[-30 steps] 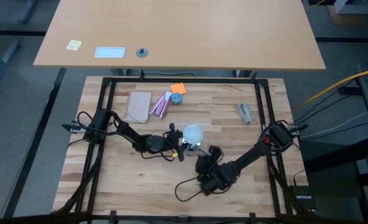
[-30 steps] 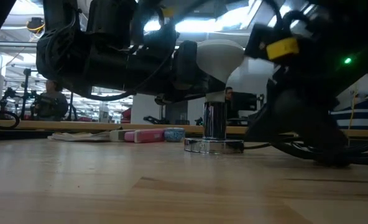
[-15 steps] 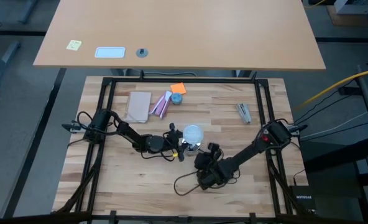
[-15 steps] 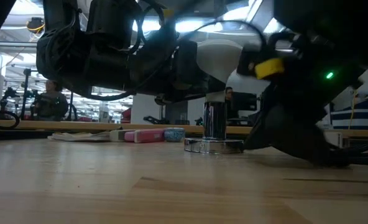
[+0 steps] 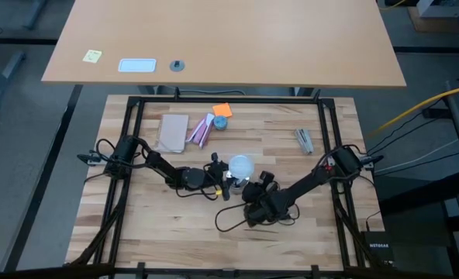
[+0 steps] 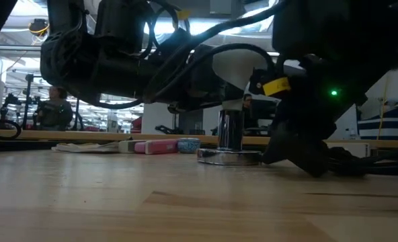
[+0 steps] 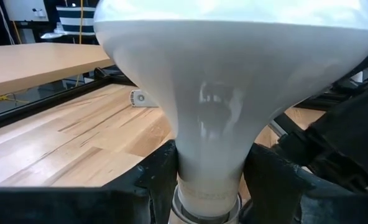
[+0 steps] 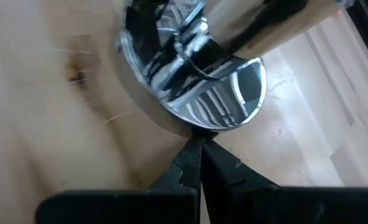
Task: Screw lightbulb
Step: Insert the lightbulb into the lamp
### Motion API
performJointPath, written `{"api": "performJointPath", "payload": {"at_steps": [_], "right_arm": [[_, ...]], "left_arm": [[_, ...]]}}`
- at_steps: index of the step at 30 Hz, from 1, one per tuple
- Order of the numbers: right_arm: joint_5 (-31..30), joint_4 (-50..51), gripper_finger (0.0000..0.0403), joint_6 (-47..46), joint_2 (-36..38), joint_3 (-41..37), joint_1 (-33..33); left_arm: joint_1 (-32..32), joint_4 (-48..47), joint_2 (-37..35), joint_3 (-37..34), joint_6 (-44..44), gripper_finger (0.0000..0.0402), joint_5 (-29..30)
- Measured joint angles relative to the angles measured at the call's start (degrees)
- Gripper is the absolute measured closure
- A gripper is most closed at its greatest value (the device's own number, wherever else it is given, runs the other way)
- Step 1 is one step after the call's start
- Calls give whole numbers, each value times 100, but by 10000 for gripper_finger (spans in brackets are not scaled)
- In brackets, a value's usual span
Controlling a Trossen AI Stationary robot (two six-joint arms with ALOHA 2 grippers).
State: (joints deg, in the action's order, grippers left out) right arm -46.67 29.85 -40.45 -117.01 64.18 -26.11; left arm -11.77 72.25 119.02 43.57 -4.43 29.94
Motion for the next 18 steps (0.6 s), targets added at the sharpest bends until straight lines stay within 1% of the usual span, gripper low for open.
{"api": "performJointPath", "payload": {"at_steps": [5, 11, 16, 18], "right_arm": [[-242, 24, 397, 90, -1, -6, 196], [-778, -54, 397, 537, -13, -13, 529], [-825, -193, 397, 942, -15, -5, 579], [-777, -157, 397, 972, -9, 0, 472]], "left_arm": [[-50, 8, 0, -2, 7, 237, -1], [-106, -45, 2, -7, -23, 237, -46], [-114, -175, 2, -6, -96, 237, 0], [-114, -224, 0, 2, -162, 237, -15]]}}
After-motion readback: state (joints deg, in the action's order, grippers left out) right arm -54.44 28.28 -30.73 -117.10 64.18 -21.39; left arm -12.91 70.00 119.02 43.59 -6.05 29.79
